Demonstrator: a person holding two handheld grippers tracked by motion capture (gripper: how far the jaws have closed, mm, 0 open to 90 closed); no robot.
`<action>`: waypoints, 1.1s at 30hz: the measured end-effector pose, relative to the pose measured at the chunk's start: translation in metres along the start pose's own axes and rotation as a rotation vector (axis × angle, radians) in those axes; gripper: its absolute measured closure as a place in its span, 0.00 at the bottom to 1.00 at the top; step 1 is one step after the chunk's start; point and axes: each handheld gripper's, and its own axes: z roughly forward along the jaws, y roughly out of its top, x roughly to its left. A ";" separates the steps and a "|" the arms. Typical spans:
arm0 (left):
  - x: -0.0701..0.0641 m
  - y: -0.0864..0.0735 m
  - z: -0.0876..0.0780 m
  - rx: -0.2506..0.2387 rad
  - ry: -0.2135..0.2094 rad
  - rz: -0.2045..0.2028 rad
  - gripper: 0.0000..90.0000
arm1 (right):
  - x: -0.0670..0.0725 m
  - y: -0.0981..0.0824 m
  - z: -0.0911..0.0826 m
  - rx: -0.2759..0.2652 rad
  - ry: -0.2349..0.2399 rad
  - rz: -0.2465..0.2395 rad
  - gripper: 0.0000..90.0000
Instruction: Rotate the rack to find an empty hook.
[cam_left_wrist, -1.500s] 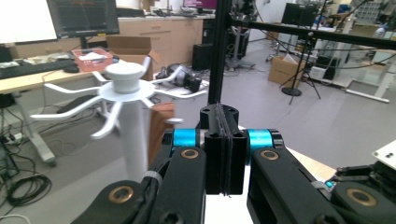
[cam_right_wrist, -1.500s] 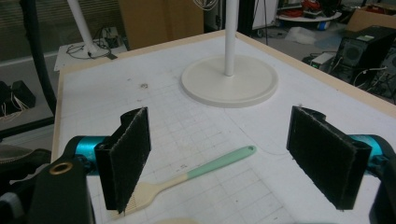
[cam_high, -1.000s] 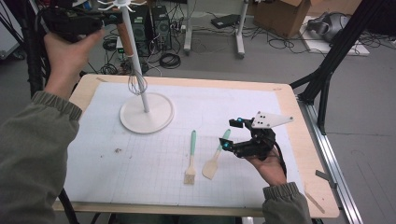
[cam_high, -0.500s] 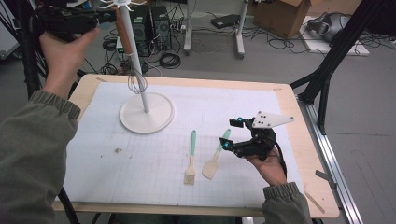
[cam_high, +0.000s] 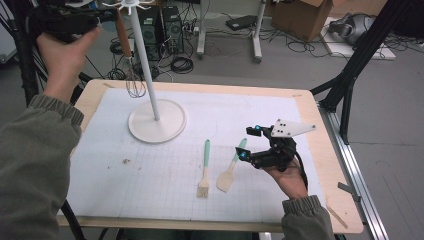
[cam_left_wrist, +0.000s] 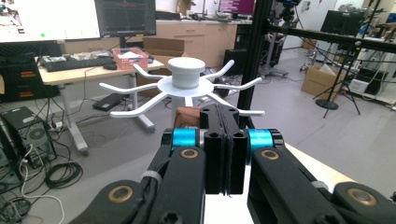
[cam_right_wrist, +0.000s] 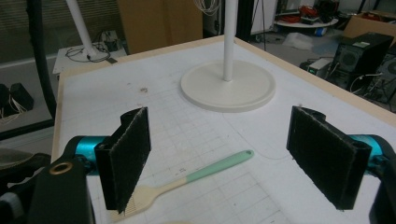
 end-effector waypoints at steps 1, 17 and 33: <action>0.001 0.000 0.000 0.002 0.004 0.003 0.98 | 0.000 0.000 0.000 0.001 0.002 0.003 0.23; 0.003 -0.002 -0.005 0.016 0.017 0.010 0.96 | 0.000 0.000 0.001 0.005 0.002 0.007 0.23; -0.003 -0.031 -0.037 0.045 -0.031 0.040 0.81 | -0.002 -0.002 0.002 0.018 -0.028 0.019 0.22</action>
